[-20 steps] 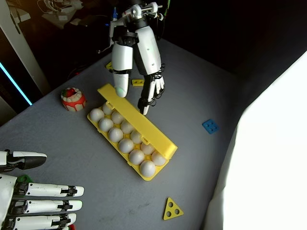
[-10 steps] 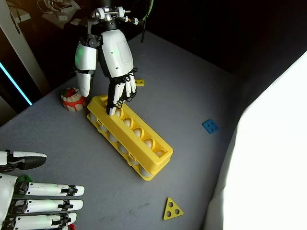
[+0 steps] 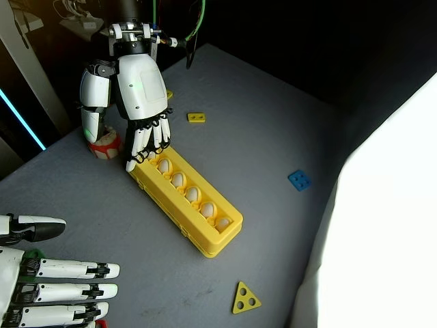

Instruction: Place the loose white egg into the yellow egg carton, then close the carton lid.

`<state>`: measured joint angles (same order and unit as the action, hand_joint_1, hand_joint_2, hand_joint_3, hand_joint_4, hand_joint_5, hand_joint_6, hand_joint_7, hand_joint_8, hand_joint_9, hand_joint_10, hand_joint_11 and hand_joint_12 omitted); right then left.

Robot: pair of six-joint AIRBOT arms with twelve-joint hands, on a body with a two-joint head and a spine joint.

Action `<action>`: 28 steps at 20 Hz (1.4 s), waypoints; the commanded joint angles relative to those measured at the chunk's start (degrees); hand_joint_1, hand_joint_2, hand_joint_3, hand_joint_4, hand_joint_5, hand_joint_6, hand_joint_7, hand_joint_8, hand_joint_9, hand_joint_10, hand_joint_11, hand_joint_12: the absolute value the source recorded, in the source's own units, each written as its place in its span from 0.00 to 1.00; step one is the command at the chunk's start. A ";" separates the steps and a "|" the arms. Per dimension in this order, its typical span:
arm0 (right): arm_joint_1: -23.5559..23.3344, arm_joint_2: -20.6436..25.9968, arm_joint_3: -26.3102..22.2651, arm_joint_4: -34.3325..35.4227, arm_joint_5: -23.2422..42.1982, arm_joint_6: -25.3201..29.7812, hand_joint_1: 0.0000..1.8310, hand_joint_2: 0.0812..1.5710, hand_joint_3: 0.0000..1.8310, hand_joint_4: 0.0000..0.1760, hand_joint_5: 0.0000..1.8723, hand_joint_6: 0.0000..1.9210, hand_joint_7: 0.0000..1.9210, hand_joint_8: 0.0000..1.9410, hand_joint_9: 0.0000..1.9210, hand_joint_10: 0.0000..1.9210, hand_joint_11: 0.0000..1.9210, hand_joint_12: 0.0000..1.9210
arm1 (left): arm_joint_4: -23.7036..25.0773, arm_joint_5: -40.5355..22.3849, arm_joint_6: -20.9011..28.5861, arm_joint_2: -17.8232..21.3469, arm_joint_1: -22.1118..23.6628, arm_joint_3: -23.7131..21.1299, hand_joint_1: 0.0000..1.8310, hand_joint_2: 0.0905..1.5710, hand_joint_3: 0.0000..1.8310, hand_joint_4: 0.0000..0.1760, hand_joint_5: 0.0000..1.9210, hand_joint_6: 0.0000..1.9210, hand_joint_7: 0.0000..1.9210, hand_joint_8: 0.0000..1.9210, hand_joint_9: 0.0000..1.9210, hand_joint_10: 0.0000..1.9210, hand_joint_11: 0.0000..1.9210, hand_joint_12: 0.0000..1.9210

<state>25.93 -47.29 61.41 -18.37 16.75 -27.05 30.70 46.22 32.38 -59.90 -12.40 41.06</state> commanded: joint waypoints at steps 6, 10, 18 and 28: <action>-0.40 0.40 -0.04 0.82 6.06 0.03 0.13 0.76 0.00 0.00 0.06 0.39 0.23 0.00 0.02 0.43 0.00 0.60 | 2.12 -3.92 0.17 -0.26 -0.87 -0.15 0.17 0.84 0.00 0.00 0.25 0.01 0.30 0.04 0.10 0.48 0.00 0.81; -0.38 0.41 -0.04 0.82 6.12 0.00 0.13 0.77 0.00 0.00 0.05 0.39 0.23 0.00 0.02 0.44 0.00 0.61 | 3.11 -4.04 -0.78 -0.25 0.66 0.50 0.17 0.84 0.00 0.00 0.25 0.01 0.28 0.04 0.09 0.48 0.00 0.81; -0.34 0.43 -0.04 0.82 6.14 -0.01 0.12 0.76 0.00 0.00 0.05 0.39 0.23 0.00 0.02 0.44 0.00 0.63 | 3.73 -3.87 -10.31 -0.23 6.81 3.20 0.17 0.84 0.00 0.00 0.26 0.01 0.29 0.05 0.10 0.49 0.00 0.82; -0.29 0.45 -0.04 0.83 6.42 -0.01 0.11 0.77 0.00 0.00 0.10 0.42 0.30 0.03 0.05 0.51 0.00 0.73 | 5.59 -3.66 -24.39 0.71 12.96 6.19 0.17 0.84 0.00 0.00 0.27 0.01 0.30 0.06 0.11 0.48 0.00 0.82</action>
<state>25.98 -47.29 61.41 -18.46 16.93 -27.05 33.98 46.13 7.90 -59.55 -0.27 47.35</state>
